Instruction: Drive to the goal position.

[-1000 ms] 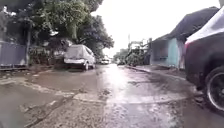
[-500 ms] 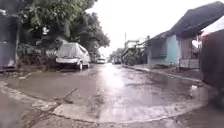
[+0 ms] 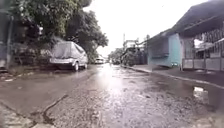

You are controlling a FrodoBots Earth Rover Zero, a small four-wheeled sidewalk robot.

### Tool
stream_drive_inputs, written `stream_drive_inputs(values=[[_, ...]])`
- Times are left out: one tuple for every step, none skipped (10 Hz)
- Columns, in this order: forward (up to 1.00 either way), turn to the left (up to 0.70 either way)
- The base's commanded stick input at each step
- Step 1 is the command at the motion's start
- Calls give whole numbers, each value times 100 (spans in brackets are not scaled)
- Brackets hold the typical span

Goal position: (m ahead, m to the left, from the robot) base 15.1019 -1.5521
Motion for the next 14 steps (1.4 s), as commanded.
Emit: stream_drive_inputs(values=[[100, 23], [100, 7], [100, 0], [100, 0], [100, 7], [100, 25], [100, 2], [100, 0], [100, 0], [100, 0], [100, 0], [100, 0], [100, 0], [100, 0]])
